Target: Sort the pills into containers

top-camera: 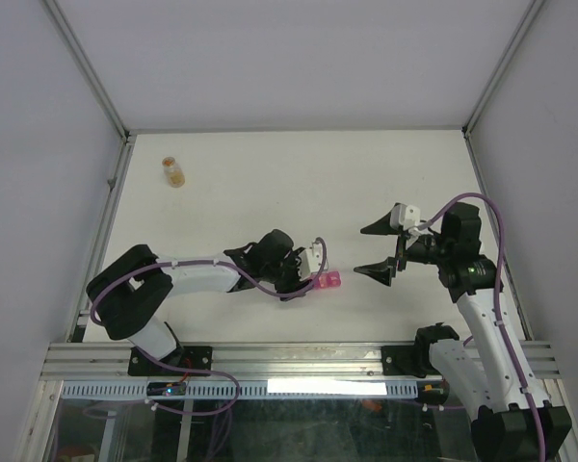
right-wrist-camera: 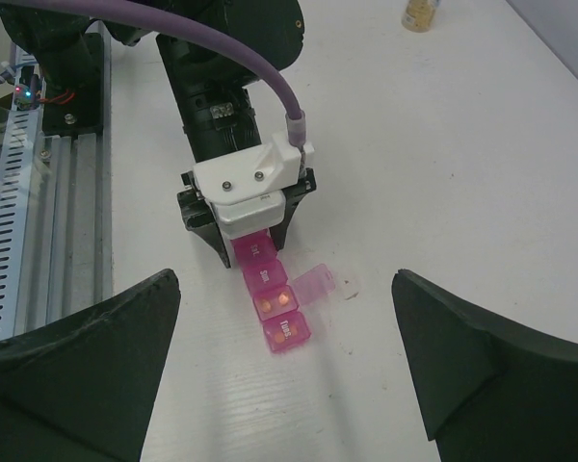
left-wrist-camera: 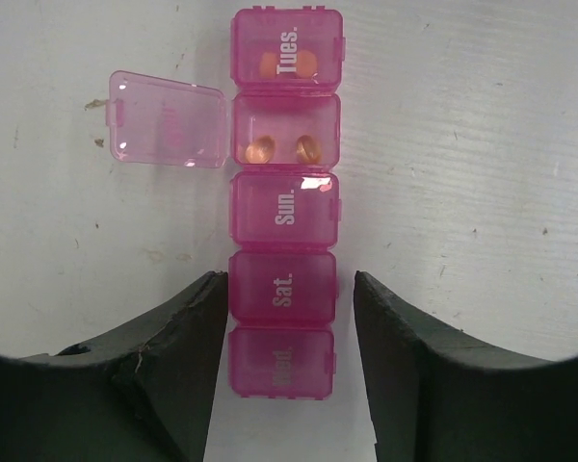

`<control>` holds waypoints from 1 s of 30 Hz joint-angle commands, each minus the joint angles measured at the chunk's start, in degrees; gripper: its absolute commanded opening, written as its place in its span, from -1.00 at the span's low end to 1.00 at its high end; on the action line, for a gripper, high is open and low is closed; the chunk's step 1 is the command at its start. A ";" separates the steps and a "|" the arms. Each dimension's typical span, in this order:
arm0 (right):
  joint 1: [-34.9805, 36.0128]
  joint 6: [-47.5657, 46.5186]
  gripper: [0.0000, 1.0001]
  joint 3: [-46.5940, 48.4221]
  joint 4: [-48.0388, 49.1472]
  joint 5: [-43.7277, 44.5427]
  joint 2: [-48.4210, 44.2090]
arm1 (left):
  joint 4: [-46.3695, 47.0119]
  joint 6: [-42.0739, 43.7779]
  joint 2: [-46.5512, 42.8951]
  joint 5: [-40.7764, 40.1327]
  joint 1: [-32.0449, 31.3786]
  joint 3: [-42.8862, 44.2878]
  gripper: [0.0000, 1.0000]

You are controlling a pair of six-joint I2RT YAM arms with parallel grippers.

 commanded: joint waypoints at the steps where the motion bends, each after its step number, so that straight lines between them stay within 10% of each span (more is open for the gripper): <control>1: -0.41 0.00 0.89 0.29 1.74 -0.63 0.21 | 1.28 -1.36 0.13 -0.69 -1.01 1.95 0.05; 18: -0.43 14.01 0.82 1.59 7.38 9.42 12.71 | 2.37 -0.18 -0.17 0.65 -1.41 0.90 -0.43; 21: -0.11 17.27 0.41 3.92 5.67 12.23 20.82 | 2.66 0.00 -0.04 0.97 -1.54 0.77 -0.46; 25: 2.27 18.78 -0.67 8.26 1.73 16.22 31.65 | 2.81 0.16 0.18 1.07 -1.79 1.00 -0.47; 30: 6.70 23.57 -1.00 9.87 4.66 21.38 39.20 | 2.86 0.31 0.18 1.15 -1.90 0.89 -0.47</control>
